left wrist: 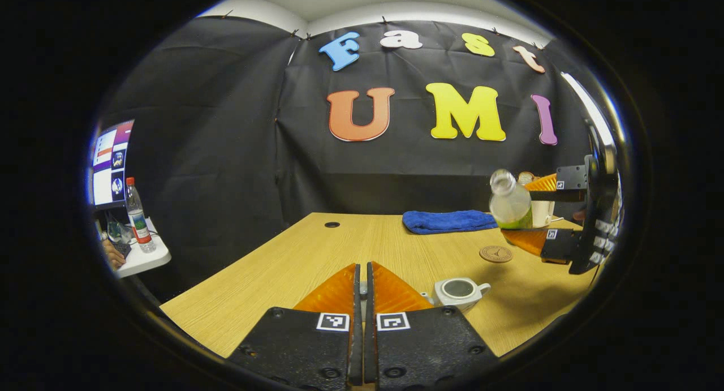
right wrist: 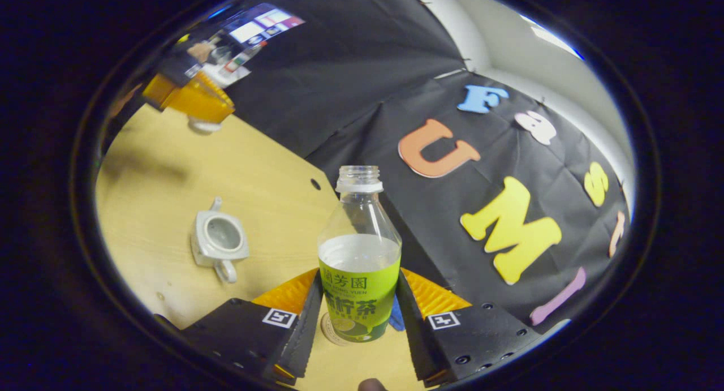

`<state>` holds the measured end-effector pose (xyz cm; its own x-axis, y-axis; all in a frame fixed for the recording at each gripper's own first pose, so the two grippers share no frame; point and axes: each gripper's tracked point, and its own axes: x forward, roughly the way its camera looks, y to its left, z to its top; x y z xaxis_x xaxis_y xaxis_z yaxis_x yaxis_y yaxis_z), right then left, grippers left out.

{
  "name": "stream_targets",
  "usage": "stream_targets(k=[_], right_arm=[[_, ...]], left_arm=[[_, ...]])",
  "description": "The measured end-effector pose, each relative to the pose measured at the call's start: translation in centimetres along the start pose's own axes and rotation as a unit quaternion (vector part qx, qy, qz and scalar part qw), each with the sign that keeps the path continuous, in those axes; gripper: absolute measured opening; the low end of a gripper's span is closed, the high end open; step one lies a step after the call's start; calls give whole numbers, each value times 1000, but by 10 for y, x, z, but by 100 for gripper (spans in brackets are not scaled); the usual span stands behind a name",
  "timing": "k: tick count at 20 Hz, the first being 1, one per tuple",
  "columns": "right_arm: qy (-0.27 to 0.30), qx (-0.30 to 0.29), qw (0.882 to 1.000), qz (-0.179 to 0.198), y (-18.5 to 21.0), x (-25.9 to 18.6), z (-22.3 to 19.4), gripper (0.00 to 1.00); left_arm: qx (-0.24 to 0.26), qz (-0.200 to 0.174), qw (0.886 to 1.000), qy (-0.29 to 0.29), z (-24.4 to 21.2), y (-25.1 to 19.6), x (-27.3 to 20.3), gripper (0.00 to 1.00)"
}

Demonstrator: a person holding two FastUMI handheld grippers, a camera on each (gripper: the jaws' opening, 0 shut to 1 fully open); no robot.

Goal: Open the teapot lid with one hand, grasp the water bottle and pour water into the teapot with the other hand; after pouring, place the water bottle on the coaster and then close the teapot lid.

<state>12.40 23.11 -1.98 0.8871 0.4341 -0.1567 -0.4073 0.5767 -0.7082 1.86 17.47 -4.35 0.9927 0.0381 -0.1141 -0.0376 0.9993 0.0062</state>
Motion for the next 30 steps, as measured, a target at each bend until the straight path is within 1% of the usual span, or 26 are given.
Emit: stream_targets(k=[1, 2, 3, 5, 7, 10, 12, 13, 16, 17, 20, 22, 26, 30], right_arm=[[-2, 48, 999, -3, -11, 0, -3, 70], [-5, 97, 995, -7, -22, 1, -6, 70], [-11, 146, 989, -11, -34, 2, -10, 70], [-15, 226, 974, -20, -53, 12, -25, 70], [-4, 294, 955, -24, -62, 21, -41, 69], [-4, 364, 931, -30, -68, 38, -55, 69], [6, 395, 918, -33, -67, 51, -70, 69], [16, 406, 913, -33, -63, 59, -76, 69], [43, 410, 910, -31, -54, 76, -95, 68], [48, 412, 909, -31, -51, 79, -100, 70], [57, 413, 908, -35, -49, 84, -108, 69], [55, 414, 908, -39, -49, 86, -108, 69], [60, 407, 910, -41, -48, 87, -109, 69], [65, 407, 911, -35, -43, 83, -108, 77]], left_arm=[[1, -6, 1000, -4, 4, -9, 0, 4], [4, -13, 1000, -8, 7, -19, -1, 4], [8, -20, 1000, -13, 10, -28, -1, 4], [17, -33, 999, -17, 13, -43, -1, 4], [25, -44, 999, -19, 14, -55, -2, 4], [24, -59, 998, -18, 13, -67, 0, 4], [24, -63, 998, -17, 11, -69, 1, 4], [25, -64, 997, -17, 11, -69, 1, 4], [25, -65, 997, -17, 10, -68, 1, 4], [25, -65, 997, -15, 9, -68, 1, 4], [28, -62, 998, -12, 6, -66, 3, 4], [27, -61, 998, -12, 6, -66, 3, 4], [30, -61, 998, -9, 3, -65, 4, 4], [27, -63, 998, -11, 2, -66, 5, 4]])
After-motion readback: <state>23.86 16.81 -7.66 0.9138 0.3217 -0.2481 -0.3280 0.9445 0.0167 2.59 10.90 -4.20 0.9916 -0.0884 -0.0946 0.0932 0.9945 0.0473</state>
